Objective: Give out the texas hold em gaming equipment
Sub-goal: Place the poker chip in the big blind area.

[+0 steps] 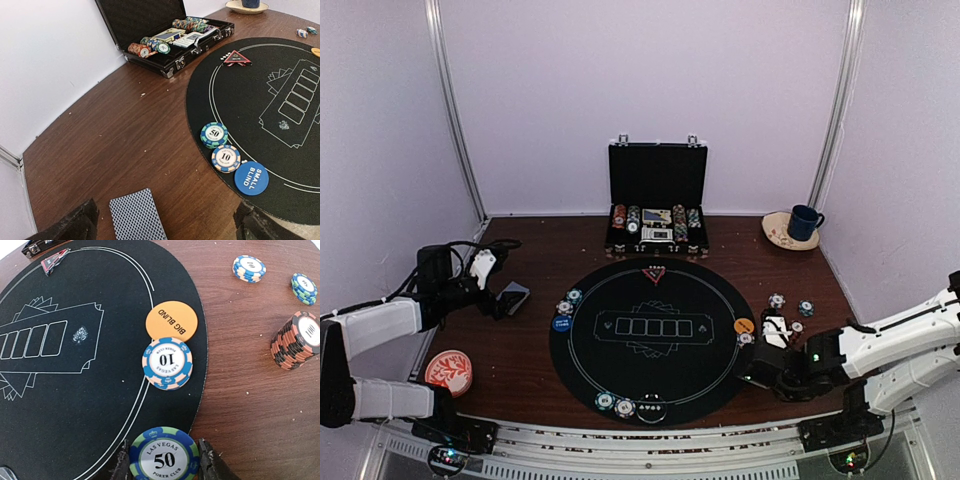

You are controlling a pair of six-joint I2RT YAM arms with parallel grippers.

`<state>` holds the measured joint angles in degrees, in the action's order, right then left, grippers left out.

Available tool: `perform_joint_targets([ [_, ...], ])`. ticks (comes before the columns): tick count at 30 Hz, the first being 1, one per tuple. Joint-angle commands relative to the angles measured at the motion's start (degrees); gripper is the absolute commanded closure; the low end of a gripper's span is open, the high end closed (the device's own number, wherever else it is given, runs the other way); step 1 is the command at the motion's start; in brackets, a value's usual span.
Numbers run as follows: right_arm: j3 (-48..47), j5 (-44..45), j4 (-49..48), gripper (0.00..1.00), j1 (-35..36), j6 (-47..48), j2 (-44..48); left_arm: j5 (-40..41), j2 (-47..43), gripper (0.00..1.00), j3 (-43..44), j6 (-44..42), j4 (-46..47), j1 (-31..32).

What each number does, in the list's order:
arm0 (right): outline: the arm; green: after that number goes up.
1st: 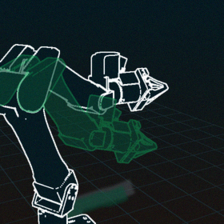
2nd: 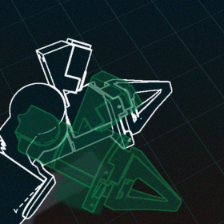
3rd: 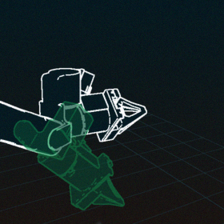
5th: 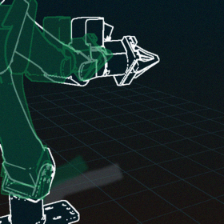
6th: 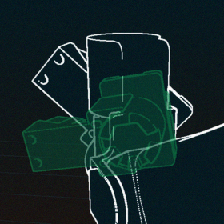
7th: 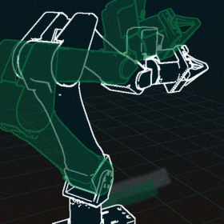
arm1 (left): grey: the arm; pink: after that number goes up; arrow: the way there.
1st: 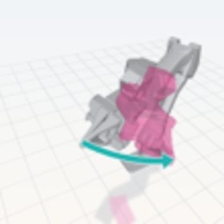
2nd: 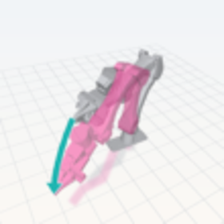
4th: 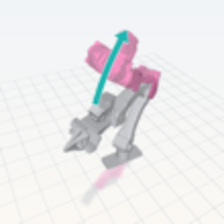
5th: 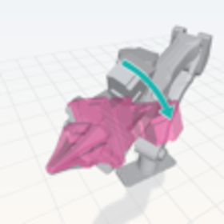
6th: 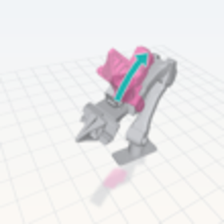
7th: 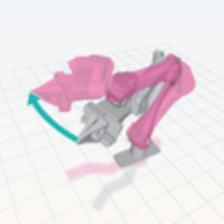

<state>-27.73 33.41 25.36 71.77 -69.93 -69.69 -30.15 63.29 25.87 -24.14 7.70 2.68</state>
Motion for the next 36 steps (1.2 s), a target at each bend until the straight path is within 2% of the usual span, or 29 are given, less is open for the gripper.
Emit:
perform_joint_targets([
  [1, 0.03, 3.88, 0.05, 0.69, 0.24, -1.69, -1.65, 0.05, -0.64, 0.02, -0.42, -0.53, 2.58, 0.12],
  [13, 0.4, 1.29, -7.43, 0.7, -3.26, 2.78, -5.57, 0.05, -0.54, 0.02, -0.38, -0.58, 2.58, 0.13],
  [28, 0.4, -1.99, -10.45, 0.7, -6.44, 6.83, -7.9, 0.03, -0.27, 0.02, -0.38, -0.59, 2.67, 0.13],
  [36, -1.31, -2.34, -10.2, 0.69, -6.85, 7.47, -12.2, 0.06, -0.27, 0.02, -0.38, -0.6, 2.75, 0.11],
])
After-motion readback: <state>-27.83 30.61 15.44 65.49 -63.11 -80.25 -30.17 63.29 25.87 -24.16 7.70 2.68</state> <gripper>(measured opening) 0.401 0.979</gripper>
